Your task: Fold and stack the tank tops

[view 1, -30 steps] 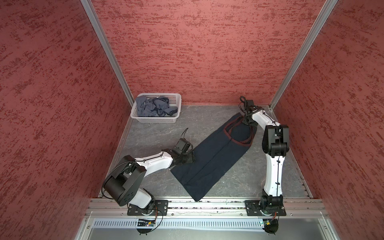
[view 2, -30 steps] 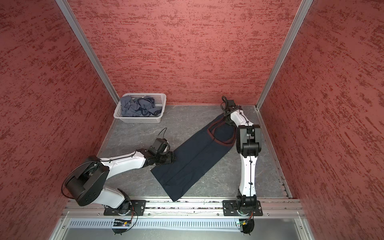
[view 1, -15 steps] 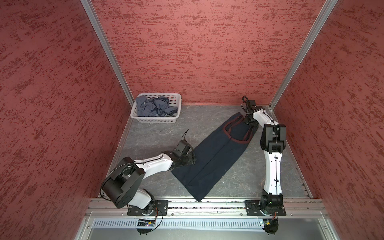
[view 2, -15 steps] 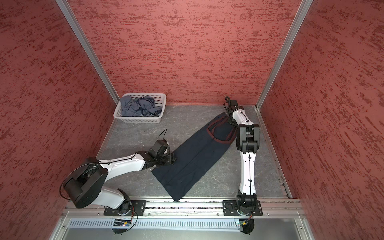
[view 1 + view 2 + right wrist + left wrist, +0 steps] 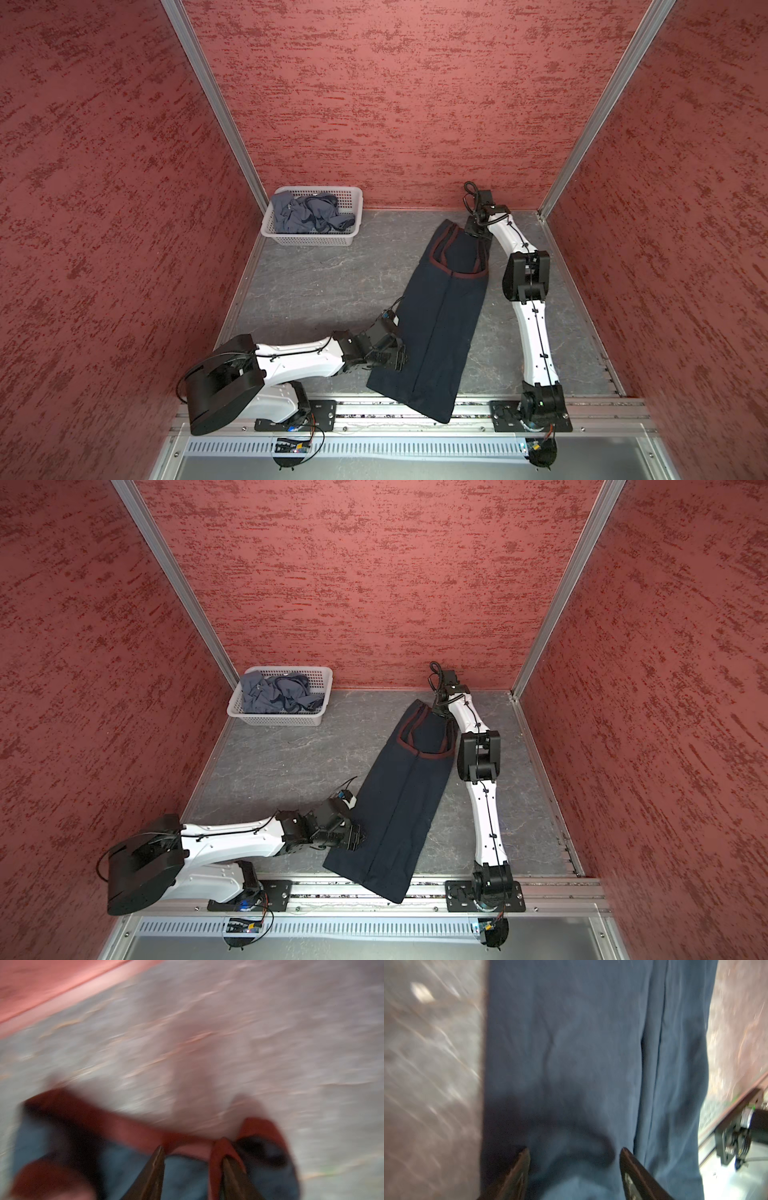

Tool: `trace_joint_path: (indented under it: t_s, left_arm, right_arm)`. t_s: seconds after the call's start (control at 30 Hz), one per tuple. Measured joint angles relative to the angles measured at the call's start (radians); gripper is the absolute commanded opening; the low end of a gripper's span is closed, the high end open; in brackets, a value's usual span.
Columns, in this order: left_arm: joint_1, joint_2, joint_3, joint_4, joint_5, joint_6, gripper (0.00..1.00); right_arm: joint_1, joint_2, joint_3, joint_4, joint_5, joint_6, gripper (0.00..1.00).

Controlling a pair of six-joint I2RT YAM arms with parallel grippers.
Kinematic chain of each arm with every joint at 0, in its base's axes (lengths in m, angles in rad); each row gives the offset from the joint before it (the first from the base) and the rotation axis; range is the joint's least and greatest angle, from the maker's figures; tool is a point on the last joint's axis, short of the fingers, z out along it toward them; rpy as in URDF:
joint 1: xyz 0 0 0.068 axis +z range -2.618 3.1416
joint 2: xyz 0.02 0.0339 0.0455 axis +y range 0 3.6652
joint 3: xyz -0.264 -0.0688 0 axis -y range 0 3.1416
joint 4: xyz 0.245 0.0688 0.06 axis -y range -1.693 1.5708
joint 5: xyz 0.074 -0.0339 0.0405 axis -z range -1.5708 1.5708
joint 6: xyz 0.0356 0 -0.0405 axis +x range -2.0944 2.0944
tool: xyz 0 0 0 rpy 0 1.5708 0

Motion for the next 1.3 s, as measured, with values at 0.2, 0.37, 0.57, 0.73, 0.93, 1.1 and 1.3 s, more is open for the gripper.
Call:
trace_joint_path:
  t_s: [0.2,0.37,0.57,0.73,0.93,1.1,1.3]
  left_arm:
    - [0.024,-0.006,0.051,-0.106,-0.006,0.043,0.72]
    - [0.124,-0.005,0.132,-0.131,-0.006,0.111,0.72]
    - [0.140,0.027,0.190,-0.119,0.005,0.159,0.72]
    - [0.141,0.077,0.191,-0.111,0.010,0.170,0.72]
    - [0.154,0.088,0.191,-0.101,0.010,0.170,0.72]
    - [0.168,0.089,0.191,-0.100,0.014,0.170,0.73]
    - [0.186,0.113,0.191,-0.087,0.024,0.170,0.72]
  right_arm:
    - [0.052,0.001,0.077,-0.006,-0.058,-0.001,0.74]
    - [0.041,-0.035,0.084,-0.031,0.000,-0.003,0.81]
    - [-0.002,-0.048,0.084,-0.058,0.024,-0.023,0.81]
    - [-0.021,-0.056,0.063,-0.059,-0.013,-0.028,0.81]
    - [-0.009,-0.163,-0.217,-0.005,-0.074,0.001,0.82]
    - [0.005,-0.246,-0.380,0.040,-0.110,0.016,0.83]
    - [0.034,-0.381,-0.497,0.094,-0.129,0.005,0.84]
